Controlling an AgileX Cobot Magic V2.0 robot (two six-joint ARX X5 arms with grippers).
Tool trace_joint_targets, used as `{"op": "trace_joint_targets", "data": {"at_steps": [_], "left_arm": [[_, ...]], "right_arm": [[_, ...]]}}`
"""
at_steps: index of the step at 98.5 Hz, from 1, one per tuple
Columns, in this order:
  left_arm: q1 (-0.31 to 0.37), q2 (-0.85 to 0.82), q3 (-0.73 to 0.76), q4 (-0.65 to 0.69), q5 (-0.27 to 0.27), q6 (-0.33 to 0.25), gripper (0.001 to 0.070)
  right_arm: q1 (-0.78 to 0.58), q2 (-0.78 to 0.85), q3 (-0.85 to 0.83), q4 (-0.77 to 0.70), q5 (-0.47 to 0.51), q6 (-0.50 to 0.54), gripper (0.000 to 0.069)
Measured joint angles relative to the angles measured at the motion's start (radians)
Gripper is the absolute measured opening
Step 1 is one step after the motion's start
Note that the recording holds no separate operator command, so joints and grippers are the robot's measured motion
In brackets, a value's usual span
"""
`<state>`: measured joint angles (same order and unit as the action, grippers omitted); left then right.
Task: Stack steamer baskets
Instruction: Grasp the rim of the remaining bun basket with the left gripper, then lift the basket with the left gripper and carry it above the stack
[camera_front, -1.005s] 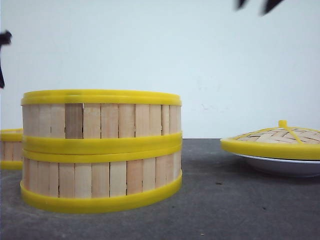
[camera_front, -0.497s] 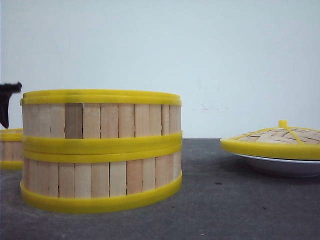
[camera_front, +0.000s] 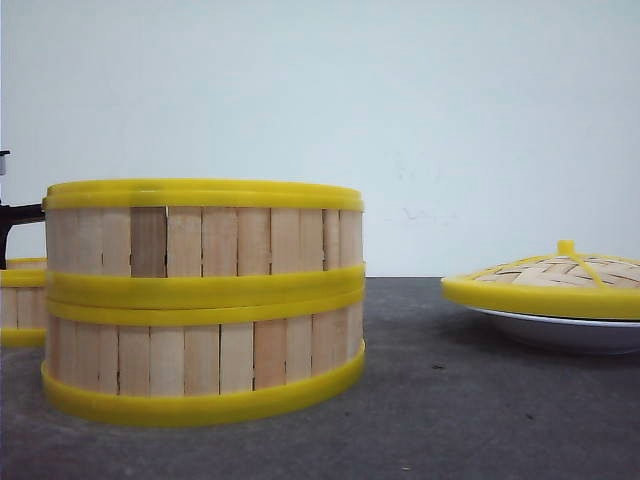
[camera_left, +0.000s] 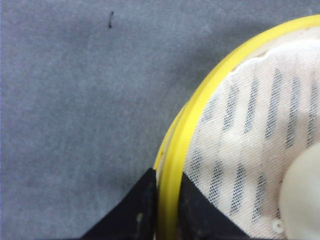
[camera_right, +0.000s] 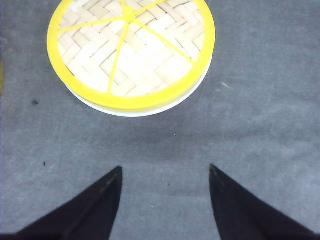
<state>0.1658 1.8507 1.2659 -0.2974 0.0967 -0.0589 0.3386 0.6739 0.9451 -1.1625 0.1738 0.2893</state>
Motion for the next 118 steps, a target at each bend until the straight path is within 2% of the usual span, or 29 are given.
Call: {"op": "trace_joint_targets", "data": {"at_steps": [16, 45, 53, 94, 105, 118], "left_arm": [[0.002, 0.007, 0.1, -0.095, 0.037, 0.021, 0.0027], [0.001, 0.006, 0.42, -0.341, 0.142, 0.024, 0.0027], [-0.005, -0.013, 0.465, -0.41, 0.158, 0.025, 0.0027], [-0.124, -0.388, 0.484, -0.617, 0.167, 0.098, 0.0027], [-0.152, -0.439, 0.483, -0.686, 0.165, 0.12, 0.0027], [-0.179, -0.483, 0.429, -0.7, 0.151, 0.127, 0.0027]], "right_arm": [[0.0, 0.0, 0.0, 0.0, 0.0, 0.001, 0.0336], [0.0, 0.0, 0.0, 0.005, 0.0, 0.003, 0.0336], [0.0, 0.0, 0.0, 0.014, 0.0, 0.003, 0.0336], [0.0, 0.0, 0.0, 0.062, 0.0, -0.006, 0.0336], [0.0, 0.0, 0.0, 0.062, 0.0, -0.01, 0.0336], [0.0, 0.0, 0.0, 0.062, 0.0, -0.016, 0.0336]]}}
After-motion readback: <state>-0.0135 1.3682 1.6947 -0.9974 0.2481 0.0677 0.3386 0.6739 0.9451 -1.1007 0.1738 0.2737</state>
